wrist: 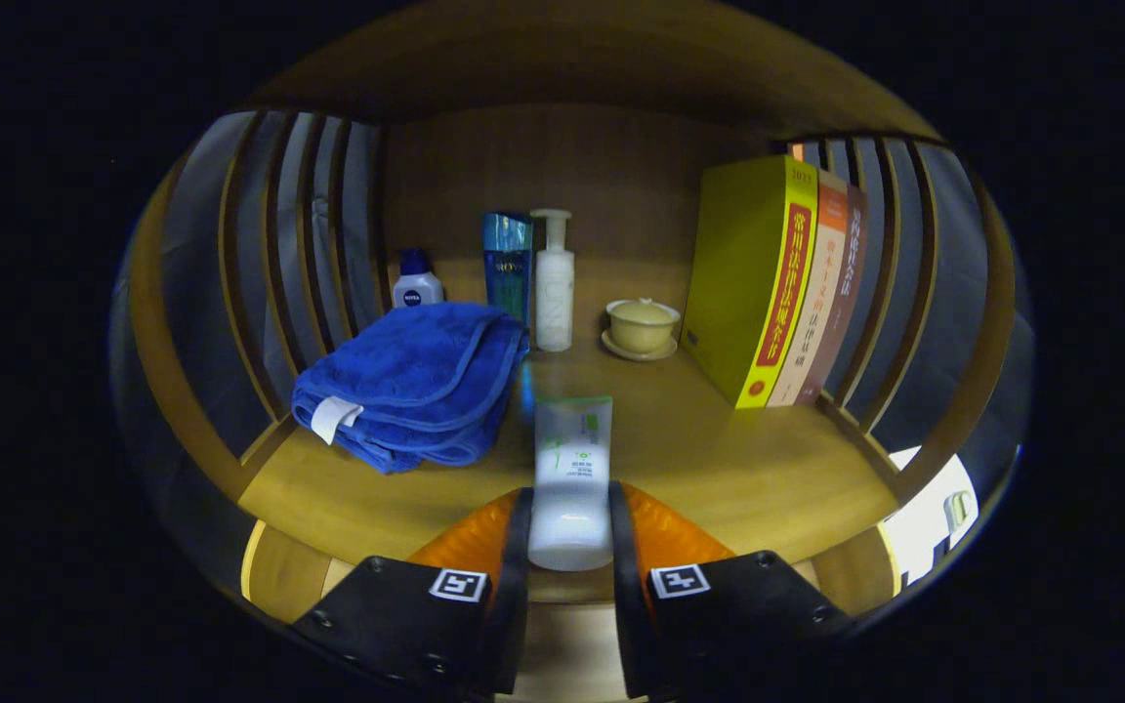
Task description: Pull open the drawer, take out the items inside it, and place them on the countertop above the cabinet.
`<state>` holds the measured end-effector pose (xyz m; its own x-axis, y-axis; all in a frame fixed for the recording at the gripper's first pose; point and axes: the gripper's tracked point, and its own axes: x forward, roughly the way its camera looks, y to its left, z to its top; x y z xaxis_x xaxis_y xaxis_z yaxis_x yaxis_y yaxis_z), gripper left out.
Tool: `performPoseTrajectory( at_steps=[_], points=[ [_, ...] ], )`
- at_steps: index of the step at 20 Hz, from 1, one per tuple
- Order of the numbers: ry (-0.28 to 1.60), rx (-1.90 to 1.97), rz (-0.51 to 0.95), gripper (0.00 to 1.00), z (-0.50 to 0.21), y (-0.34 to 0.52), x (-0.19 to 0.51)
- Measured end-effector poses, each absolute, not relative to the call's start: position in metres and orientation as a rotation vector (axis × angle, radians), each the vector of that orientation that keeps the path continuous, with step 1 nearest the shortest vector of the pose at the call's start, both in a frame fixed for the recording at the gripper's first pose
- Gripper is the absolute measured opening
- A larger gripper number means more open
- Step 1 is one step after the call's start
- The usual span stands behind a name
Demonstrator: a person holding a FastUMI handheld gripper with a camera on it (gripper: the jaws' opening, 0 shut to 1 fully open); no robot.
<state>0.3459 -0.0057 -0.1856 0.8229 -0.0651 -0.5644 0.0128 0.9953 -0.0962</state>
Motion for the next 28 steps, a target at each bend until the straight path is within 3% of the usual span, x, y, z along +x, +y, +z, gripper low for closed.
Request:
performPoseTrajectory(
  at_steps=[8, 12, 17, 24, 28],
  points=[
    [0.597, -0.089, -0.075, 0.57, -0.200, -0.008, 0.345],
    [0.602, -0.086, -0.069, 1.00, -0.196, -0.006, 0.340],
    [0.514, -0.047, -0.025, 1.00, -0.161, 0.011, 0.326],
    [0.289, -0.026, 0.103, 1.00, -0.071, 0.038, 0.246],
    [0.145, -0.080, 0.100, 1.00, -0.053, 0.027, 0.197]
  ],
)
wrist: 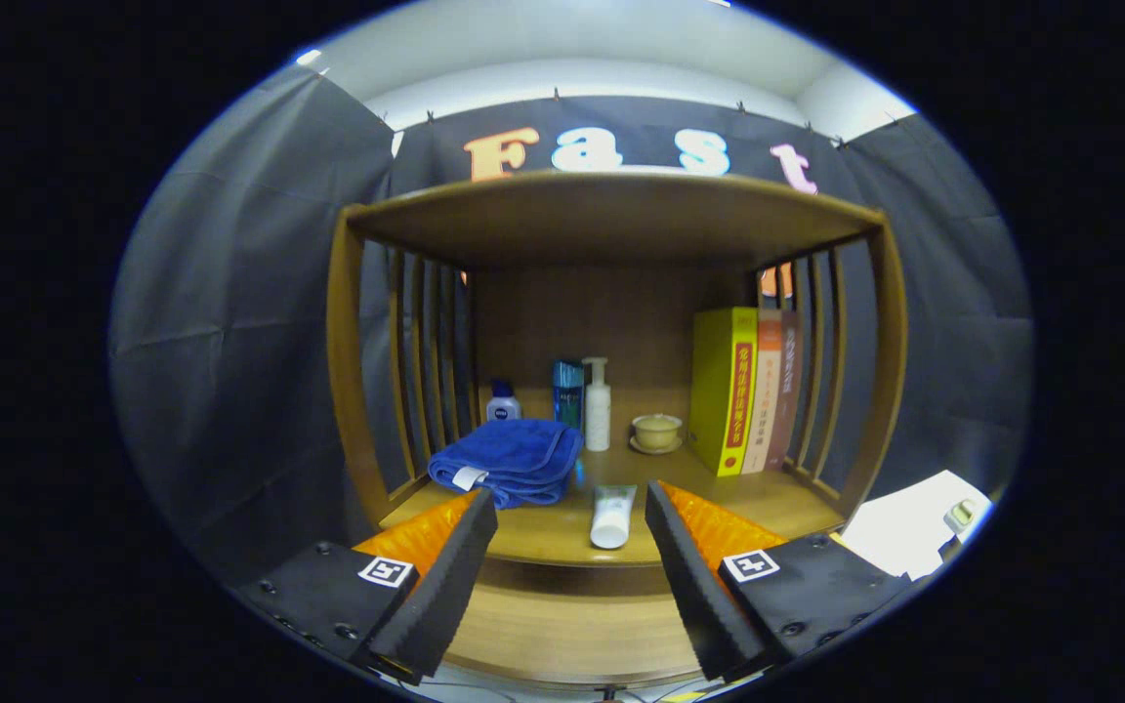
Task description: Pull open the drawer, take out the items inside it, and place them on the countertop above the cabinet.
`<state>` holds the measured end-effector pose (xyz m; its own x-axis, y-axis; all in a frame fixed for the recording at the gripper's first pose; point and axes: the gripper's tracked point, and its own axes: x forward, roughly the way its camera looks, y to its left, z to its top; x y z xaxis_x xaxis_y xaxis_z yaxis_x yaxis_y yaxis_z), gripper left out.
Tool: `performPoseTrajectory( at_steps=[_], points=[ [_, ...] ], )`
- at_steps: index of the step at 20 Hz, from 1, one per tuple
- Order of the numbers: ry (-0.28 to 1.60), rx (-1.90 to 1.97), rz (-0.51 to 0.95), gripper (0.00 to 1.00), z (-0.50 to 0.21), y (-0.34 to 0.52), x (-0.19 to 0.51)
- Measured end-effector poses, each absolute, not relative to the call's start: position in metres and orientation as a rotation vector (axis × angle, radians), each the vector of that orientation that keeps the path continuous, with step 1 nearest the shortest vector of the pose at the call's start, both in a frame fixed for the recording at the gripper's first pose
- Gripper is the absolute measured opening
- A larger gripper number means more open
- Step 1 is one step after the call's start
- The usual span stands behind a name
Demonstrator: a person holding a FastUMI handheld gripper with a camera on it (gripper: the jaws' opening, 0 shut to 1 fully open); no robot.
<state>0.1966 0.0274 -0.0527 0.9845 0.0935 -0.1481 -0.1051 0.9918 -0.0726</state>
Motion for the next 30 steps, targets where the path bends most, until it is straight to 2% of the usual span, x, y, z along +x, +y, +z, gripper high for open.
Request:
performPoseTrajectory(
  at_steps=[6, 15, 24, 30],
  points=[
    [0.101, -0.078, 0.088, 0.99, -0.093, 0.022, 0.135],
    [0.053, -0.066, 0.012, 1.00, -0.140, -0.005, 0.086],
    [0.079, -0.053, -0.003, 0.99, -0.199, -0.023, 0.076],
    [0.159, -0.037, 0.001, 1.00, -0.241, -0.021, 0.081]
  ],
)
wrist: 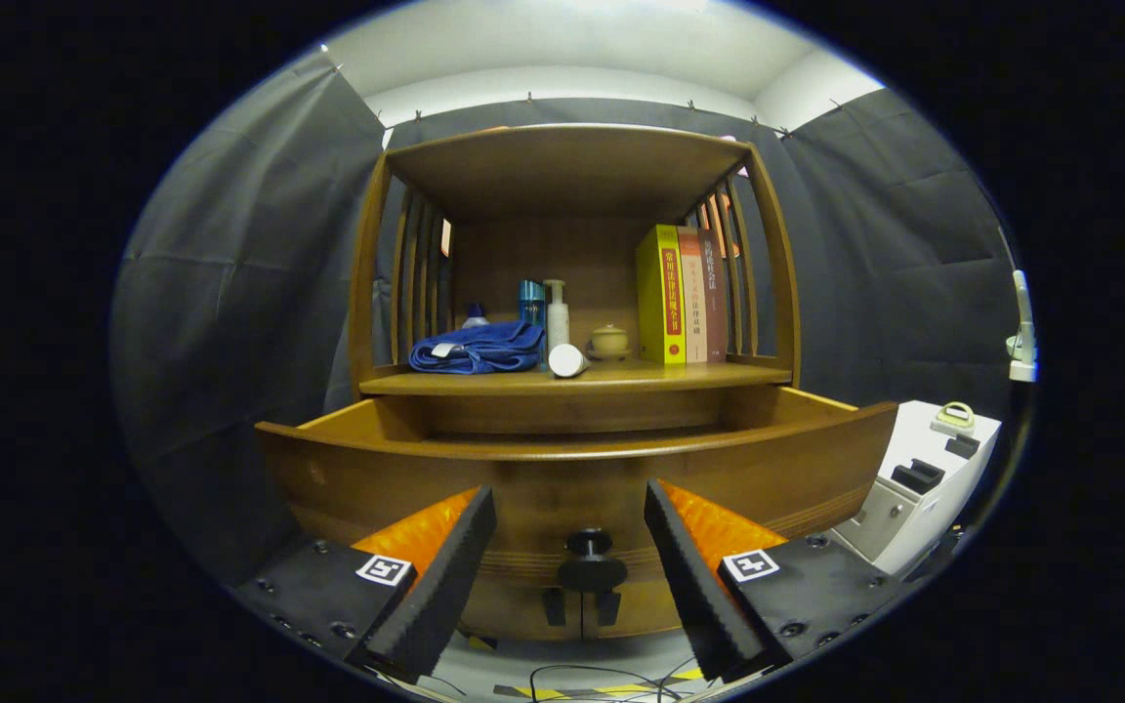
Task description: Pull open the drawer, take out the items inside it, and place them on the countertop above the cabinet.
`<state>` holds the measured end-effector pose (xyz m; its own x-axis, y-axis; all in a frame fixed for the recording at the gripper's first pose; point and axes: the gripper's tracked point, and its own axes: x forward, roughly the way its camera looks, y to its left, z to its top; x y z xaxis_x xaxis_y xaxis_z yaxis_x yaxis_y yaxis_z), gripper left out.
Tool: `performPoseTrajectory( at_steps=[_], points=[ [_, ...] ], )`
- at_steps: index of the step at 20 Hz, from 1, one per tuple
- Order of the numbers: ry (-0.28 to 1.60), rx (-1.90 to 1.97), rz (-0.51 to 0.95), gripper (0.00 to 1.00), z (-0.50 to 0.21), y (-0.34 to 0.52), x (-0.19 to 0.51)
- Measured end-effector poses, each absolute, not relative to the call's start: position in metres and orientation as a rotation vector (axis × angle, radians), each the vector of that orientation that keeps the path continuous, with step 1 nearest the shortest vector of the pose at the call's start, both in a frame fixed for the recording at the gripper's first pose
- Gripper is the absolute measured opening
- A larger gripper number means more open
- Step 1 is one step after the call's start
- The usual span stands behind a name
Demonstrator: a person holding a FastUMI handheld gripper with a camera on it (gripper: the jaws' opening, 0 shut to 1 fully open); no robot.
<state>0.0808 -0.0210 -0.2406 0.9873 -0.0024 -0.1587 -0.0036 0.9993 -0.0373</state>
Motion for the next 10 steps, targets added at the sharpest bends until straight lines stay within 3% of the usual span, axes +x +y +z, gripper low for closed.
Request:
performPoseTrajectory(
  at_steps=[10],
  points=[
    [0.173, 0.001, -0.024, 0.99, -0.249, -0.030, 0.093]
  ],
)
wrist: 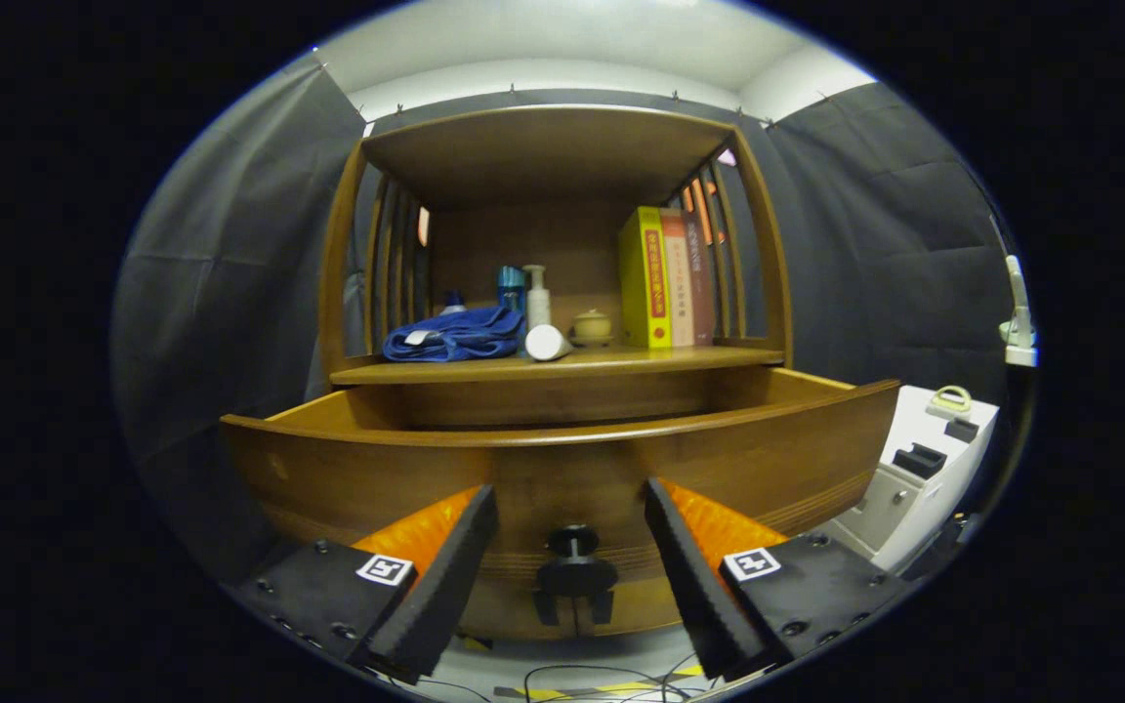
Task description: Pull open the drawer, take out the items inside it, and place them on the countertop above the cabinet.
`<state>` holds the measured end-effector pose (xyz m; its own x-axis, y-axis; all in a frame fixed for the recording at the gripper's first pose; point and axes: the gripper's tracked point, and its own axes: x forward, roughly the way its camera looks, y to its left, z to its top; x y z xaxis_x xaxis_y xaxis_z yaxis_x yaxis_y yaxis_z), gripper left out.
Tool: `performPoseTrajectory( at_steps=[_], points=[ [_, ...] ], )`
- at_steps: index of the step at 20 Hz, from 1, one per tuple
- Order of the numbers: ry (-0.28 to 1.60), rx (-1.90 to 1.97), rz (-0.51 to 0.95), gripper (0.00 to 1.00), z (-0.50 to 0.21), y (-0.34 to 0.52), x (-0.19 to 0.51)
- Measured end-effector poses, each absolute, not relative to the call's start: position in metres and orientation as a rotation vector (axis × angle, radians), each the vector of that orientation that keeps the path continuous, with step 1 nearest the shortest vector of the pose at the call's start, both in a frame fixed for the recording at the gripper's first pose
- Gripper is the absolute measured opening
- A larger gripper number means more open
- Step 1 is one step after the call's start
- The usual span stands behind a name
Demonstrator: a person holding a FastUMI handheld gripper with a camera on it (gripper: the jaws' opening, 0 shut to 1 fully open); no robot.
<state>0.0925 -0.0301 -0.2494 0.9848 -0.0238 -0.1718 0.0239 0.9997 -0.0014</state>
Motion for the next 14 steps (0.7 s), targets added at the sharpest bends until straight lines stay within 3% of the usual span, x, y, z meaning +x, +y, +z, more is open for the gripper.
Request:
performPoseTrajectory(
  at_steps=[14],
  points=[
    [0.201, -0.029, -0.014, 0.98, -0.239, -0.034, 0.151]
  ],
)
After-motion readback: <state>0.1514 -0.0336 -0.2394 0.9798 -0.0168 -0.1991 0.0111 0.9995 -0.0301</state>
